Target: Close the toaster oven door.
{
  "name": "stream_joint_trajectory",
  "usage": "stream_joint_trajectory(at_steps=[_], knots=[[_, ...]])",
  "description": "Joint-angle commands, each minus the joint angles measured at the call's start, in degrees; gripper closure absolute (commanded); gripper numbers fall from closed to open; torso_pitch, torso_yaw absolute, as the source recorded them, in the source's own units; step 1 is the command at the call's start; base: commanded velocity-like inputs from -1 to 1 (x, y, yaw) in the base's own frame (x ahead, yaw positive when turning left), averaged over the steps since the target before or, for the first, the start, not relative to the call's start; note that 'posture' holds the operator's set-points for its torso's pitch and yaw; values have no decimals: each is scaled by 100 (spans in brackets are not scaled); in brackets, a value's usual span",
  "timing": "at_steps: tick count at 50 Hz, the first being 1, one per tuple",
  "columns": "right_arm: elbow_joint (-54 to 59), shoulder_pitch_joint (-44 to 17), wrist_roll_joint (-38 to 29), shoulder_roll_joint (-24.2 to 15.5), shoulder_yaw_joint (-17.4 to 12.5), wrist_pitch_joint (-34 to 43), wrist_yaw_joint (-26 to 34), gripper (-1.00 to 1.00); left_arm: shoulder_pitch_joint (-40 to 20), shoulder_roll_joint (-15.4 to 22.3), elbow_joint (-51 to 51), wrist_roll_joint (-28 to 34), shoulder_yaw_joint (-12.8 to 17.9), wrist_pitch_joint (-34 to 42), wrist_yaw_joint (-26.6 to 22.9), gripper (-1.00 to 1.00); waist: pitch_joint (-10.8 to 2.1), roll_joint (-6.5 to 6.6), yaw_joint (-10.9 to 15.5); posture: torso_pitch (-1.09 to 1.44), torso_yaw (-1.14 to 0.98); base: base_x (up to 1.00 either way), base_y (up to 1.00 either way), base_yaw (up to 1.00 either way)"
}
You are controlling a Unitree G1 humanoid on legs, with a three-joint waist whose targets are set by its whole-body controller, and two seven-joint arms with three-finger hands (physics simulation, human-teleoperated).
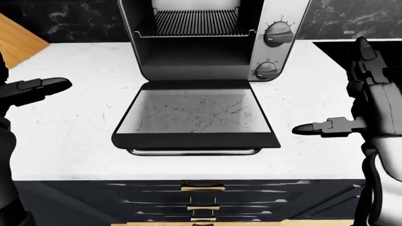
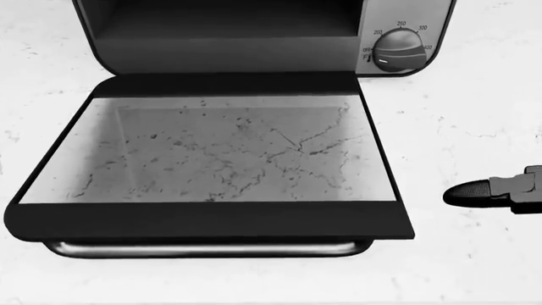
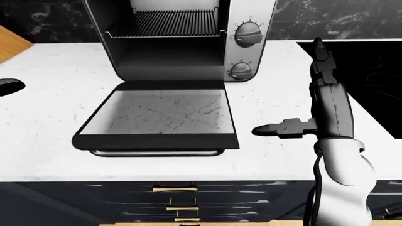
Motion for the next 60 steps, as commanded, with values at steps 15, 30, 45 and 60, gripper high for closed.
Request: stream_joint_trajectory(at_steps=[15,30,45,60], knots=[[-193,-69,-327,215,241,-153,-96,-100,-98,85,-164,-56,97,-172,76,-100,-136,36,-12,0,0,0,0,0],[-172,-21,-476,427,384,-77,-247,-100,-87,119,-160,-113,118,-170,69,-100,-140,59,-14,0,0,0,0,0],[-118,41,-716,547,577,-227,-392,-100,-81,120,-190,-133,124,-142,84,-100,-140,73,-19,0,0,0,0,0],[146,49,-982,679,764,-426,-539,-100,-71,131,-194,-160,130,-138,97,-100,-145,87,-22,0,0,0,0,0]])
